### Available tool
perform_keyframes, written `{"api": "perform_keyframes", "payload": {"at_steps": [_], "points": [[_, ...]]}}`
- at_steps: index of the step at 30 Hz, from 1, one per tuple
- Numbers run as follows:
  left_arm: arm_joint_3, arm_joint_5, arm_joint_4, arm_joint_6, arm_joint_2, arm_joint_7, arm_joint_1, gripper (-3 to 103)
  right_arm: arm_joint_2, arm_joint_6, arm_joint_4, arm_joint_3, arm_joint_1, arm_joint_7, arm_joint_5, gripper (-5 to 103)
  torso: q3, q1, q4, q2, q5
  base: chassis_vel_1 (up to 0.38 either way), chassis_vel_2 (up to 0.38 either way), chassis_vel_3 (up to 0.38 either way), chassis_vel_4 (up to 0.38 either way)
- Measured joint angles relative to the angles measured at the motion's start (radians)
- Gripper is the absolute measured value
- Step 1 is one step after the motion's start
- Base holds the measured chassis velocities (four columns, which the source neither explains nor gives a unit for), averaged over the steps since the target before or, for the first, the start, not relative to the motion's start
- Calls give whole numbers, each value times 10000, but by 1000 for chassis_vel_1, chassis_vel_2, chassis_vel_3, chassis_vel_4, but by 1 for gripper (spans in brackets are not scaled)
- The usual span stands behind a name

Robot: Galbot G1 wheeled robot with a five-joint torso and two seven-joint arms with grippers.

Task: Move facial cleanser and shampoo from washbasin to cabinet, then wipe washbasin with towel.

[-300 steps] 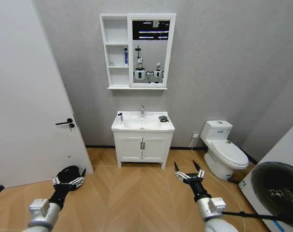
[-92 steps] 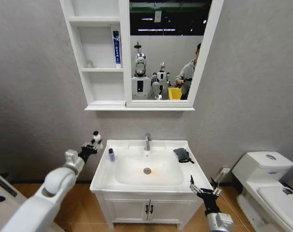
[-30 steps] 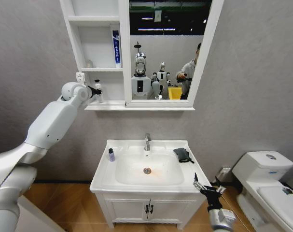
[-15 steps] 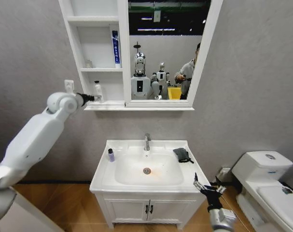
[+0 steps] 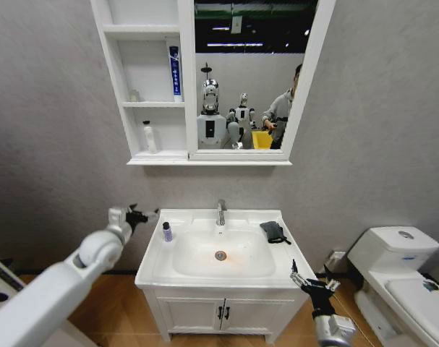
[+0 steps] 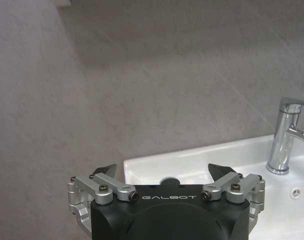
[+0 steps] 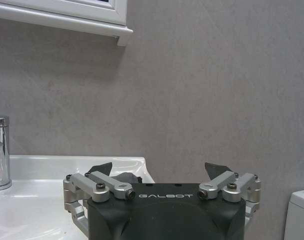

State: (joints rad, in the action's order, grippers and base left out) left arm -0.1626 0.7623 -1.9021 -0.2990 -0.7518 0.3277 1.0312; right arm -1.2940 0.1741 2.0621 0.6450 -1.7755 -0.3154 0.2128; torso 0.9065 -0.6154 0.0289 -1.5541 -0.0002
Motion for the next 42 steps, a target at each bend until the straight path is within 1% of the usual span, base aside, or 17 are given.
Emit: {"api": "perform_keyframes", "payload": {"at_steps": [3,4,6,8,14,15,18,26,28,29,30,31,35,38,39,41,42], "points": [[232,-875,655,529,-614,-246,276,100,21,47,2,78,-87,0,5,100,0,-1,2,-1,4,0,0,0,0],[232,-875,655,529,-614,-246,276,100,21,47,2,78,-87,0,5,100,0,-1,2,-1,4,0,0,0,0],[413,-1151,1196,577,-965,-296,152,100,20,87,-5,93,-105,0,7,100,1,-2,1,0,2,0,0,0,0],[481,-1158,1398,578,-1090,-297,42,100,10,98,-25,90,-104,0,7,100,1,-2,1,0,2,0,0,0,0],[819,-1154,2640,547,-1779,-410,-577,100,17,111,-212,-25,31,0,-7,100,2,-3,1,1,3,0,0,0,0],[819,-1154,2640,547,-1779,-410,-577,100,17,111,-212,-25,31,0,-7,100,2,-3,1,1,3,0,0,0,0],[883,-1266,3261,632,-2196,-649,-837,100,65,110,-280,-20,49,-4,10,100,1,-3,2,2,2,0,0,0,0],[1058,-1558,4107,764,-2554,-1126,-1347,100,175,110,-274,143,138,-6,194,100,2,-3,0,2,2,0,0,0,0],[1124,-1727,4494,824,-2658,-1452,-1597,100,177,125,-290,152,118,-6,193,100,2,-3,1,2,2,0,0,0,0],[1124,-1727,4494,824,-2658,-1452,-1597,100,177,125,-290,152,118,-6,193,100,2,-3,1,2,2,0,0,0,0],[1161,-1762,4671,839,-2714,-1566,-1732,103,166,134,-301,145,102,-6,184,100,2,-3,0,2,2,0,0,0,0],[1189,-1773,4809,841,-2763,-1621,-1842,101,151,137,-318,124,95,-6,172,100,2,-3,1,2,2,0,0,0,0],[1233,-1779,5099,827,-2851,-1688,-2062,99,132,139,-367,78,100,-5,144,100,2,-3,2,2,2,0,0,0,0],[1229,-1821,5471,820,-2975,-1969,-2215,86,143,139,-408,61,136,-9,138,100,2,-4,1,2,1,0,0,0,0],[1229,-1821,5471,820,-2975,-1969,-2215,86,143,139,-408,61,136,-9,138,100,2,-4,1,2,1,0,0,0,0],[1214,-1870,5562,907,-3022,-2124,-2207,76,169,139,-426,76,154,-20,144,100,2,-3,1,2,2,0,0,0,0],[1214,-1870,5562,907,-3022,-2124,-2207,76,169,139,-426,76,154,-20,144,100,2,-3,1,2,2,0,0,0,0]]}}
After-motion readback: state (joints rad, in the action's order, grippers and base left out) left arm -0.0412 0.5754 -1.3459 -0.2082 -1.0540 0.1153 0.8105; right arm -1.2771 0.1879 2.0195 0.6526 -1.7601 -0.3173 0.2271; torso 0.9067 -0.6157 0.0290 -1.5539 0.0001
